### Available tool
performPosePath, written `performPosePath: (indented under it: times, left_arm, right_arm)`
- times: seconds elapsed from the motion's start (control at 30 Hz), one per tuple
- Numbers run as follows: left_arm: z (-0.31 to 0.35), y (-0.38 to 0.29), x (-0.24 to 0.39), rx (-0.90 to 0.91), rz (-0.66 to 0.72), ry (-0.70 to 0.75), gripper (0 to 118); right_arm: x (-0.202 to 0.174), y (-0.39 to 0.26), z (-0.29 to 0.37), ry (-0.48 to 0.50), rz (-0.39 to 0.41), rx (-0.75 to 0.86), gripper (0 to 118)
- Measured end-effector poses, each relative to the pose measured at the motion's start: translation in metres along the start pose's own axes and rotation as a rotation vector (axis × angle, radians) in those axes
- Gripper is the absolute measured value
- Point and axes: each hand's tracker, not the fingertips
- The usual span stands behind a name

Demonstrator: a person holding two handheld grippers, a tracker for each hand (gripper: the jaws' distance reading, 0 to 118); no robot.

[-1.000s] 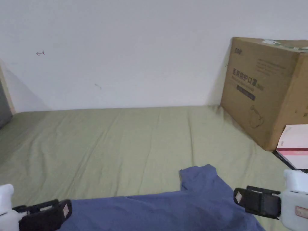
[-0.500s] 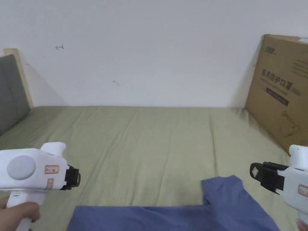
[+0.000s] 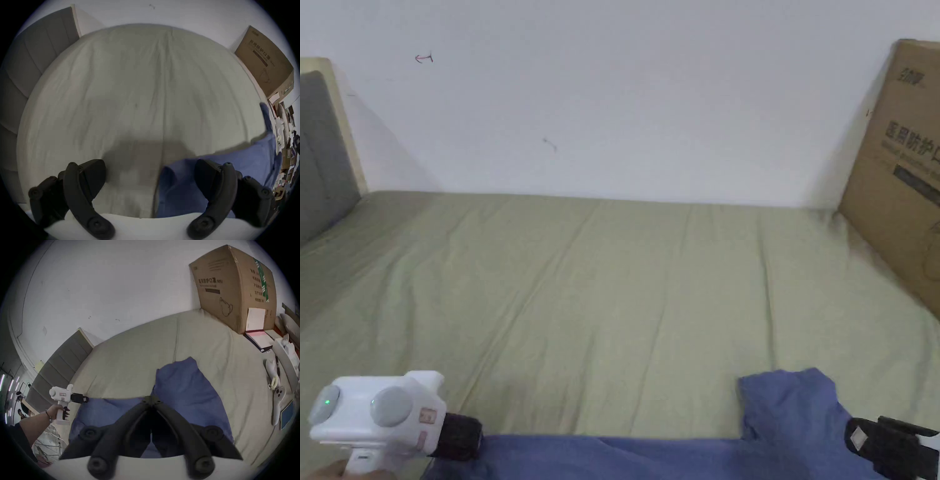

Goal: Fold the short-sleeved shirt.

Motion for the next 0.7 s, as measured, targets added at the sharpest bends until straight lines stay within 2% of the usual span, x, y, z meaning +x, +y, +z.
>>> performPosePath:
  times: [0.03, 0.1, 0.13, 0.17, 0.2, 0.23, 0.27, 0.3, 0.33, 0.43, 0.47, 0.5, 0.57, 0.6, 0.7]
  left_arm:
    - [0.003, -0.010, 0.004, 0.058, -0.025, -0.002, 113]
    - [0.007, -0.011, 0.009, 0.047, -0.051, 0.019, 112]
    - [0.014, -0.012, 0.014, 0.060, -0.061, 0.024, 108]
    - [0.021, -0.020, 0.022, 0.080, -0.070, 0.029, 96]
    - [0.030, -0.023, 0.028, 0.125, -0.092, 0.030, 80]
    - [0.038, -0.027, 0.033, 0.150, -0.113, 0.015, 56]
    - [0.044, -0.030, 0.037, 0.173, -0.126, -0.007, 19]
    - [0.047, -0.033, 0.042, 0.176, -0.150, 0.006, 1]
    - [0.053, -0.033, 0.044, 0.183, -0.134, -0.087, 1]
    - [0.082, -0.034, 0.050, 0.289, -0.115, -0.083, 1]
    - [0.092, -0.034, 0.050, 0.317, -0.112, -0.090, 1]
    - [0.103, -0.033, 0.049, 0.341, -0.098, -0.114, 1]
    - [0.120, -0.035, 0.053, 0.353, -0.078, -0.149, 1]
    - [0.129, -0.037, 0.053, 0.372, -0.076, -0.147, 1]
    - [0.146, -0.040, 0.054, 0.412, -0.066, -0.156, 1]
  right_arm:
    - [0.002, -0.002, -0.001, -0.012, 0.013, -0.010, 0]
    - [0.006, -0.004, -0.002, -0.027, 0.025, -0.021, 0]
    - [0.009, -0.006, -0.003, -0.023, 0.026, -0.024, 0]
    - [0.011, -0.007, -0.004, -0.017, 0.029, -0.025, 0]
    - [0.012, -0.009, -0.005, -0.015, 0.035, -0.024, 0]
    - [0.014, -0.009, -0.008, -0.014, 0.042, -0.024, 0]
    - [0.017, -0.008, -0.011, -0.010, 0.046, -0.027, 0]
    - [0.021, -0.006, -0.016, -0.007, 0.049, -0.033, 0]
    - [0.027, -0.004, -0.023, -0.004, 0.040, -0.042, 0]
    - [0.048, 0.011, -0.039, 0.002, -0.034, -0.052, 0]
    - [0.055, 0.017, -0.044, -0.001, -0.051, -0.045, 12]
    - [0.065, 0.026, -0.052, -0.005, -0.061, -0.040, 35]
    - [0.082, 0.042, -0.071, -0.039, -0.071, -0.067, 111]
    - [0.089, 0.048, -0.081, -0.089, -0.063, -0.090, 118]
    - [0.106, 0.057, -0.111, -0.145, -0.018, -0.131, 118]
